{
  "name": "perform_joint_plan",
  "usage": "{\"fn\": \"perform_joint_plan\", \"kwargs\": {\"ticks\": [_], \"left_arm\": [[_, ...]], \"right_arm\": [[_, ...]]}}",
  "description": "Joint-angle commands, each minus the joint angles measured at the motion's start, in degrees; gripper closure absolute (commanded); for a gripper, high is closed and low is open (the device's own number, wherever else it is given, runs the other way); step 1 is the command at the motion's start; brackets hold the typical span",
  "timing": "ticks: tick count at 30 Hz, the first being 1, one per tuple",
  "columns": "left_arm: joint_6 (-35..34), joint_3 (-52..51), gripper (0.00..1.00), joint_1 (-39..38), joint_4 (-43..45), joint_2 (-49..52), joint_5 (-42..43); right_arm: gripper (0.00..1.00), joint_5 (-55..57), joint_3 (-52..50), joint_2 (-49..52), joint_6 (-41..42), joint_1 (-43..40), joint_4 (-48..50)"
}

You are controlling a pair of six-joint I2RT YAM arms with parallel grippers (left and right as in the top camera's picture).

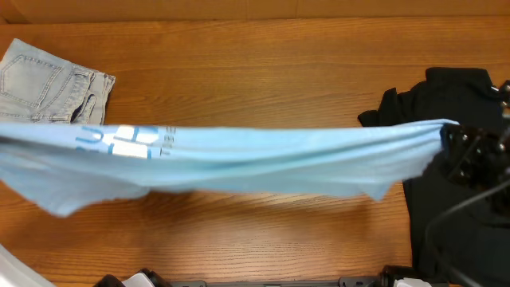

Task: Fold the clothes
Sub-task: 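Lift the bottom hem with both grippers and fold it up toward the collar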

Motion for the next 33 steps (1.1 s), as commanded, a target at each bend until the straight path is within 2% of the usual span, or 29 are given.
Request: {"fn": "perform_joint_plan", "kwargs": {"ticks": [1,4,12,16,17,20,21,23,27,32,33], "left_arm": [[0.0,-0.5,0.96,-0.8,1.3,3.3,1.3],[1.8,-0.7,0.96,-3.6,2.1,6.8,2.9],[6.6,-0.7,0.96,-17.3,7.1,23.8,5.4],[8.1,-0.7,0.96,-23.2,13.3,34.2,4.9],[8.3,-0.7,0.96,-25.3,17.3,39.8,3.0],[8.3,-0.7,0.95,-27.1,22.6,46.9,0.6],[8.2,-0.7,0.92,-27.5,25.7,51.0,0.6],[7.6,-0.7,0.87,-27.5,28.0,54.9,0.9],[4.2,-0.7,0.89,-27.5,29.7,60.1,1.4],[4.2,-0.7,0.86,-27.5,31.8,61.4,3.4],[4.2,-0.6,0.81,-27.5,32.2,61.1,3.6]], "right_arm": [[0.96,1.7,0.6,2.3,2.2,-0.2,2.5],[0.96,1.7,-0.7,6.4,2.2,-0.2,5.1],[0.96,-0.4,-2.8,28.3,2.2,-0.2,12.9],[0.96,-3.1,-2.8,39.8,2.1,-0.2,19.0],[0.96,-4.7,-2.8,45.0,2.0,-0.2,22.1],[0.96,-5.8,-2.8,52.3,1.7,-0.2,27.6],[0.96,-5.9,-2.8,55.8,1.5,-0.2,31.1],[0.96,-5.9,-2.8,59.1,0.7,-0.2,35.3],[0.96,-5.9,-2.8,63.1,0.4,-0.2,41.8],[0.96,-5.9,-2.8,64.1,0.2,-0.2,46.9],[0.92,-5.8,-2.8,64.1,0.2,-0.2,48.0]]}}
